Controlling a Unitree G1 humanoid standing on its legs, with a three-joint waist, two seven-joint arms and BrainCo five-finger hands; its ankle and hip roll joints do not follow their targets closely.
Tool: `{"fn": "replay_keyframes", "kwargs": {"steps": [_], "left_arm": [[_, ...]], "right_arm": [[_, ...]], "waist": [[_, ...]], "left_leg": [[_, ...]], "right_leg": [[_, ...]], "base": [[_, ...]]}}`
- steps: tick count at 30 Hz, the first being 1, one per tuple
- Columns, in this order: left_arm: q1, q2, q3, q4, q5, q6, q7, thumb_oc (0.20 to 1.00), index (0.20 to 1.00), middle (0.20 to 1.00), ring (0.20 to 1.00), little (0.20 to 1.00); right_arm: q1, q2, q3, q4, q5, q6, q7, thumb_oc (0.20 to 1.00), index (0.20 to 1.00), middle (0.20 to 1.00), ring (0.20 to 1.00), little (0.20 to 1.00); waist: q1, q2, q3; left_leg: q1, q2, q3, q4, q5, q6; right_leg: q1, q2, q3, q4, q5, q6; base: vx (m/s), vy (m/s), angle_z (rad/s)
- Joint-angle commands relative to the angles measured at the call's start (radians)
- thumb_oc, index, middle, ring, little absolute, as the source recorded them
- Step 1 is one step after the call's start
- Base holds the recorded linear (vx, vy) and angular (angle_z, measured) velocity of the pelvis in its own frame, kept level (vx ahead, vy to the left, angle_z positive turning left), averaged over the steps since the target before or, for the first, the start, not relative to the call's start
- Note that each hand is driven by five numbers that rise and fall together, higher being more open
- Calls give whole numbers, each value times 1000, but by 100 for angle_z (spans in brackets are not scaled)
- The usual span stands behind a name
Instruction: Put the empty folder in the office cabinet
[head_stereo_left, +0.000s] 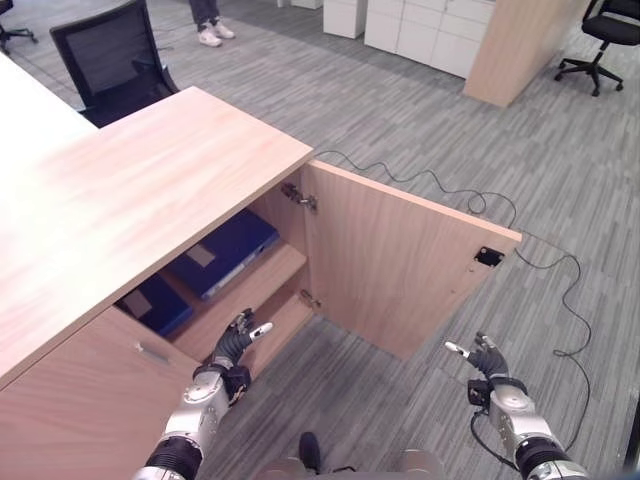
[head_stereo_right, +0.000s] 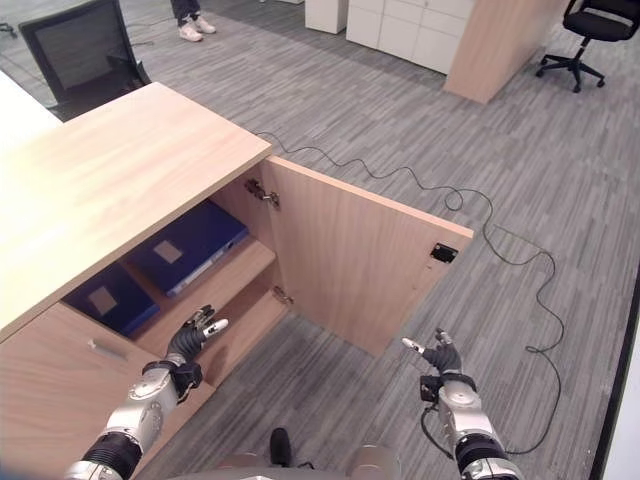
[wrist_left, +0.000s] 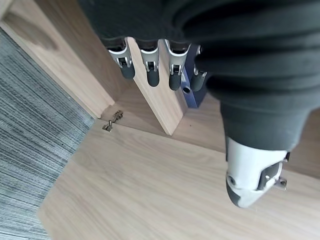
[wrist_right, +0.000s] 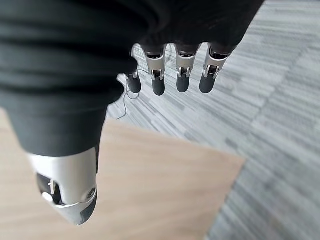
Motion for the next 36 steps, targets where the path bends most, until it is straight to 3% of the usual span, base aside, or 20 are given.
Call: {"fn": "replay_keyframes", "kwargs": {"steps": [1,5,17,36], "left_arm": [[-47,-6,-22,-33,34,-53,-27,1000,1000,1000,1000,1000],[-17,-12,-31,-31,38,-58,-34,1000,1000,1000,1000,1000],[44,-9,-20,-54,36,-58,-49,1000,1000,1000,1000,1000],[86,-45,-11,-64,29,-42,-39,1000,1000,1000,1000,1000]], "right_arm": [[-83,-103,-71,25,25,-42,-49,1000,1000,1000,1000,1000],[-117,-179,-83,10,13,-52,-50,1000,1000,1000,1000,1000],[-181,-244,-66,4,6,-58,-50,1000,1000,1000,1000,1000],[-158,-55,97,-107,-33,-44,28,1000,1000,1000,1000,1000]], "waist": [[-24,-27,5],[-5,-38,-26],[15,-33,-57],[35,-9,-68]], "left_leg": [[49,15,-16,12,-74,-112],[64,18,-17,6,-81,-119],[84,44,-28,4,-84,-138],[97,67,-57,4,-66,-157]], "right_leg": [[31,49,13,-60,130,11],[95,40,-15,-124,148,8],[173,58,-57,-184,133,-2],[226,81,-103,-189,98,-33]], "base": [[46,-60,90],[83,-65,51],[38,-69,3],[5,-37,6]]}}
